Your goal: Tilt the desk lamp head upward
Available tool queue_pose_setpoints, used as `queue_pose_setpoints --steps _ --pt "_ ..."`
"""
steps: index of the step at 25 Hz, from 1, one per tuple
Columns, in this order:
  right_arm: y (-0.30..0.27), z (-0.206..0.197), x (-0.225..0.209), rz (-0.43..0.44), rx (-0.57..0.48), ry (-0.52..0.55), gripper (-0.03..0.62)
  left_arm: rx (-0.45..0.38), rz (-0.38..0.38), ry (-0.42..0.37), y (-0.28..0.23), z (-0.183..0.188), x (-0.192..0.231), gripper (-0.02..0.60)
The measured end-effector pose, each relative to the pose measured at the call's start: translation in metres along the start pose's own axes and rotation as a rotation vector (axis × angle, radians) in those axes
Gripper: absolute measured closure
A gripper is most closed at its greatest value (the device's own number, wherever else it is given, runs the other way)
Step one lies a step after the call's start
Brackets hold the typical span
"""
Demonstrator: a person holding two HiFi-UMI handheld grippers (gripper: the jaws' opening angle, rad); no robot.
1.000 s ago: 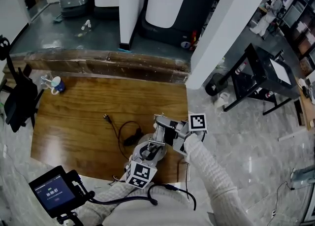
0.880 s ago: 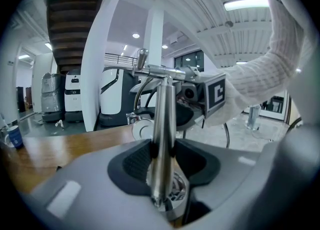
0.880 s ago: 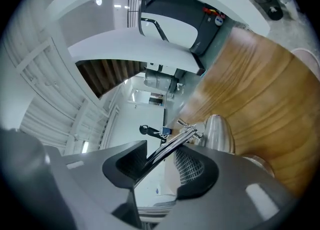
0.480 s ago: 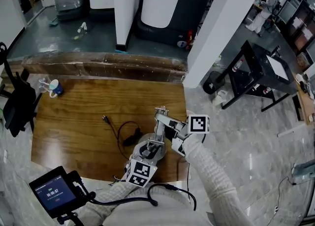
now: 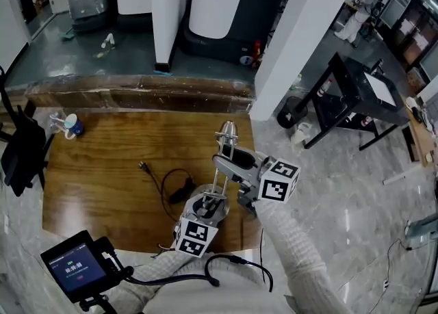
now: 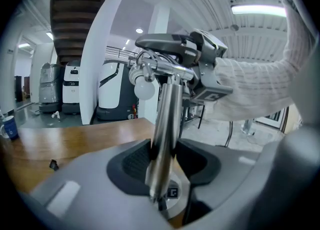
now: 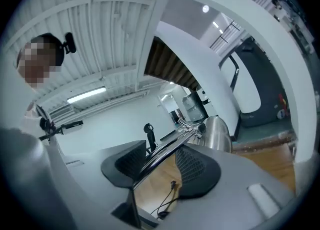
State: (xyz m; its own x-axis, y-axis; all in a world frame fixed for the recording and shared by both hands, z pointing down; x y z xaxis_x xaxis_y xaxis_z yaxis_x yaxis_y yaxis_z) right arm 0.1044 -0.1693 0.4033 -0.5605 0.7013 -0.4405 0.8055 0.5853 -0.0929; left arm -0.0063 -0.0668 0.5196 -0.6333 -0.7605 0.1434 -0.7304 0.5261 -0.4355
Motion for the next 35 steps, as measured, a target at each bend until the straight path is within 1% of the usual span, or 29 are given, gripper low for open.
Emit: queue_pose_setpoints --steps 2,8,11,13,15,18,21,26,30,35 --pt "0.003 0.005 0.009 0.013 -0.026 0.098 0.417 0.002 0.000 0.004 -0.001 0.000 0.000 0.428" --pt "0.014 0.014 0.044 0.056 -0.129 0.451 0.407 -0.011 0.014 0.002 -0.001 0.001 0.000 0.428" --pt "0.017 0.013 0.056 0.059 -0.164 0.575 0.404 -0.019 0.025 0.005 -0.001 0.001 0.001 0.428" --pt "0.018 0.014 0.063 0.072 -0.211 0.649 0.402 -0.012 0.030 0.012 -0.001 -0.001 0.001 0.428" --pt "0.018 0.015 0.069 0.083 -0.247 0.704 0.401 -0.016 0.038 0.012 -0.002 0.000 0.002 0.428" --pt "0.018 0.012 0.073 0.092 -0.260 0.747 0.399 -0.018 0.046 0.017 -0.002 0.000 0.003 0.428" --pt "0.014 0.014 0.072 0.124 -0.251 0.762 0.399 -0.021 0.063 0.028 -0.001 0.002 0.005 0.428" --pt "0.006 0.017 0.073 0.179 -0.250 0.744 0.399 -0.026 0.082 0.048 -0.002 0.003 0.008 0.428" --pt "0.010 0.017 0.071 0.184 -0.263 0.717 0.404 -0.025 0.064 0.058 -0.001 0.003 0.007 0.428" --pt "0.012 0.017 0.069 0.185 -0.263 0.706 0.404 -0.020 0.064 0.063 -0.002 0.004 0.006 0.428"
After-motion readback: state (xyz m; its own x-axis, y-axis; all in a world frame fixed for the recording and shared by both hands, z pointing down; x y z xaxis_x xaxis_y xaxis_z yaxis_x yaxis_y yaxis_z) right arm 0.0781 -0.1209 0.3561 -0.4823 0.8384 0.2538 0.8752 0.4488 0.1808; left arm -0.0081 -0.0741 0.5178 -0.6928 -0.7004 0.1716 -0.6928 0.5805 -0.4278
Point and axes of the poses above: the fingertips, and each gripper's own axes: y backward along the fingers, x to its left, z out of its top, the point moved 8 cm from there along y, backward along the fingers, and after that the axes turned 8 degrees about -z, right-handed, at the moved point
